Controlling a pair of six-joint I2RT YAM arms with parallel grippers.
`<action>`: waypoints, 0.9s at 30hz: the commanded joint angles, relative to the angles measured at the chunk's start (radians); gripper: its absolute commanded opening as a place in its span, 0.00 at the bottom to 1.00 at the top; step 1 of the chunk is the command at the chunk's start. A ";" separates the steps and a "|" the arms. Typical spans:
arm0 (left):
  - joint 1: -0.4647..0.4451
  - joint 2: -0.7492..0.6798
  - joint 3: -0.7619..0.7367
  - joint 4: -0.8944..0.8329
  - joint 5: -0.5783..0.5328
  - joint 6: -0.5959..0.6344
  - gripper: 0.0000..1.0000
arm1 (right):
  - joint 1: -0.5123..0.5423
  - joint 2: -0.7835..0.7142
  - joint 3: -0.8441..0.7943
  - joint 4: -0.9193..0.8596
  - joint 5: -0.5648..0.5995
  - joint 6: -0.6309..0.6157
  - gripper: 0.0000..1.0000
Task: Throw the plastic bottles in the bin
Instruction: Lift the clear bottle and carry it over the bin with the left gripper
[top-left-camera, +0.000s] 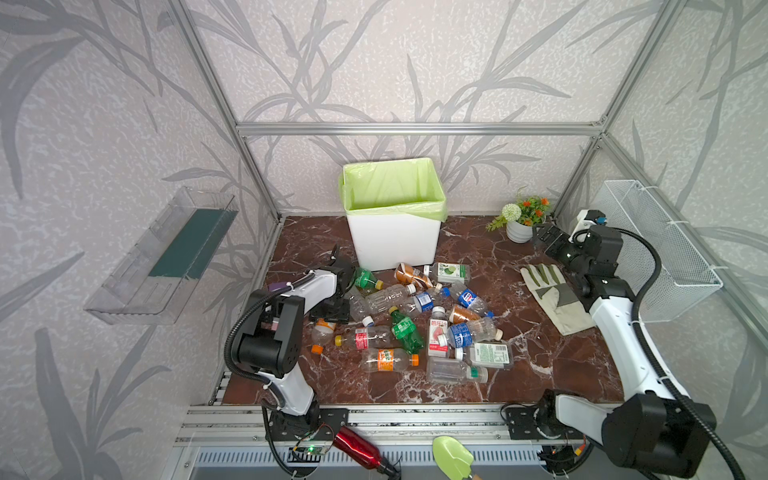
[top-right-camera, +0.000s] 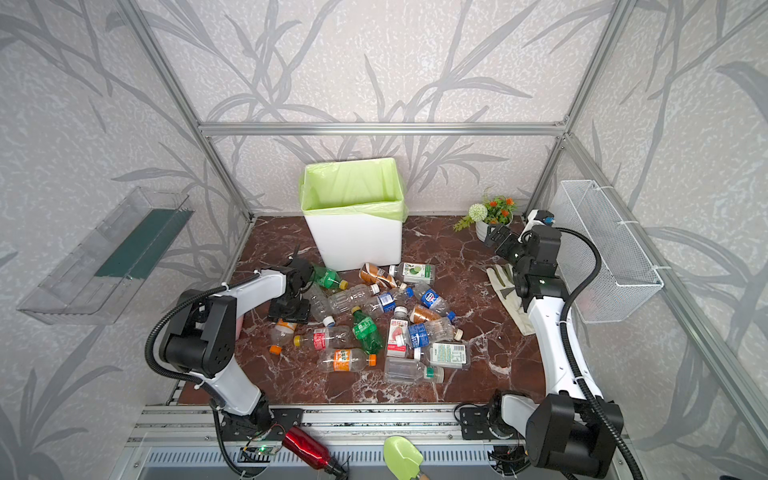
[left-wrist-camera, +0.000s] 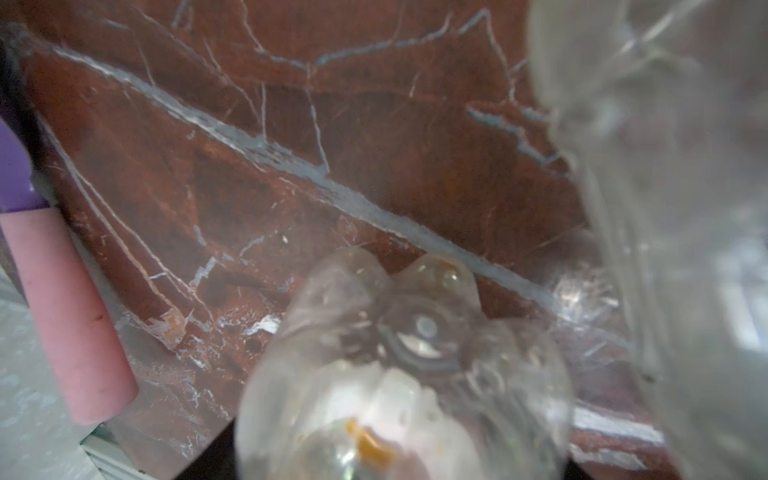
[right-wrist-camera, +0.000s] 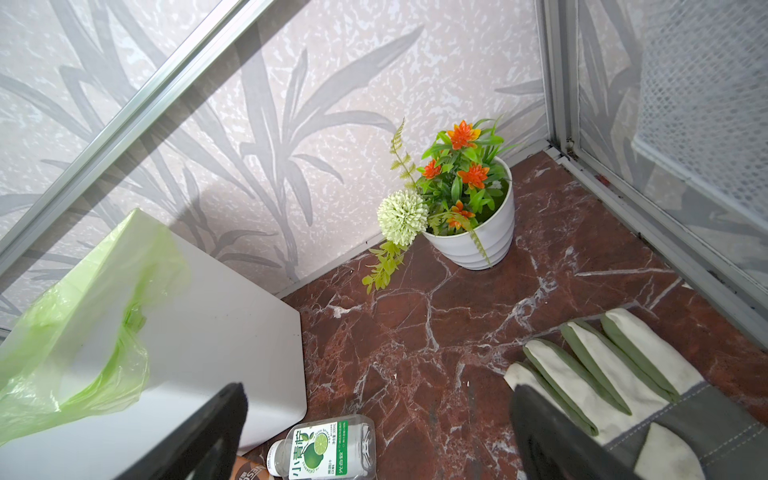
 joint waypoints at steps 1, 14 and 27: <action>0.007 -0.020 0.029 -0.012 -0.024 -0.003 0.59 | -0.005 -0.021 -0.022 0.010 -0.016 -0.008 0.99; 0.028 -0.359 0.225 -0.120 -0.124 -0.038 0.49 | -0.009 0.040 -0.136 0.032 0.018 -0.010 0.99; 0.025 -0.542 0.684 0.721 -0.001 0.206 0.53 | -0.011 0.029 -0.166 0.080 -0.005 0.005 0.99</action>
